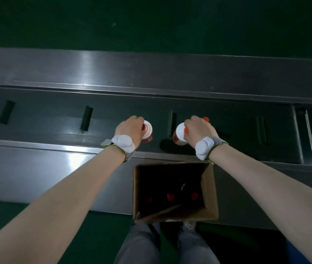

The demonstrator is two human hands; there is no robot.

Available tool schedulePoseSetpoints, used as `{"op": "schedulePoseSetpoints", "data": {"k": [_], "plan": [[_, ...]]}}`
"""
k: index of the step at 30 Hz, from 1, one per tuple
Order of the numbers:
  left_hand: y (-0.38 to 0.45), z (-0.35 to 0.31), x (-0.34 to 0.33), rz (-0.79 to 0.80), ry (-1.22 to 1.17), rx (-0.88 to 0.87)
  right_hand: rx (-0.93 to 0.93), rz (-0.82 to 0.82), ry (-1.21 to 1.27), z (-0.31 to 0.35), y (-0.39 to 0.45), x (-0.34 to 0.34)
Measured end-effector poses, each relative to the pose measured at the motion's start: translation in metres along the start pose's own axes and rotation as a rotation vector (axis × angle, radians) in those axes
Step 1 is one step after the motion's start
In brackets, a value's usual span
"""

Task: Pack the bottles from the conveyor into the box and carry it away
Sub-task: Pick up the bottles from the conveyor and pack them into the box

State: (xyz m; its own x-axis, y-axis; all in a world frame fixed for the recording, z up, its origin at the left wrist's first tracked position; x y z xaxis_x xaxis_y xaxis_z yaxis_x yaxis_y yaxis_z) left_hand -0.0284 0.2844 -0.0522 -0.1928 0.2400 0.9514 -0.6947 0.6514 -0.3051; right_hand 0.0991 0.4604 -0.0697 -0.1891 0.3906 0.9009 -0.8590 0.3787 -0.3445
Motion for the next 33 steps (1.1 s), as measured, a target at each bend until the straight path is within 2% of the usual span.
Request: {"op": "schedulePoseSetpoints", "data": {"k": [9,15,19,23,33], "plan": [[-0.107,-0.029,0.134,-0.243,0.086,0.041,0.379,-0.175,0.079,0.097,-0.122,0.15],[-0.181,-0.03,0.183,-0.287,0.156,0.108,0.524,-0.218,0.067,0.135,-0.186,0.196],[-0.223,-0.033,0.186,-0.275,0.141,0.137,0.577,-0.2,0.06,0.145,-0.217,0.195],[-0.24,-0.043,0.158,-0.207,0.115,0.1,0.574,-0.124,0.039,0.147,-0.233,0.168],[-0.226,-0.064,0.078,-0.052,0.11,0.034,0.443,0.078,-0.101,0.123,-0.22,0.067]]}}
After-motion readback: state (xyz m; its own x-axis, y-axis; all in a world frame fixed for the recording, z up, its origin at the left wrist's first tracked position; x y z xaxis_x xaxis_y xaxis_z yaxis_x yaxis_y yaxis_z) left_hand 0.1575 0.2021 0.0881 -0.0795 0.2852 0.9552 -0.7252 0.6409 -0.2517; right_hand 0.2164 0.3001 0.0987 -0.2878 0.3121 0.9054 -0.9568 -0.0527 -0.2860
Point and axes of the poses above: each hand's wrist, its own y-axis towards the middle knuckle, its own x-axis out of the back of the hand, z = x × y, the point moved 10 cm from there along y, towards the middle knuckle, and after that the axes turned 9 degrees about y, right-handed, at the moved point
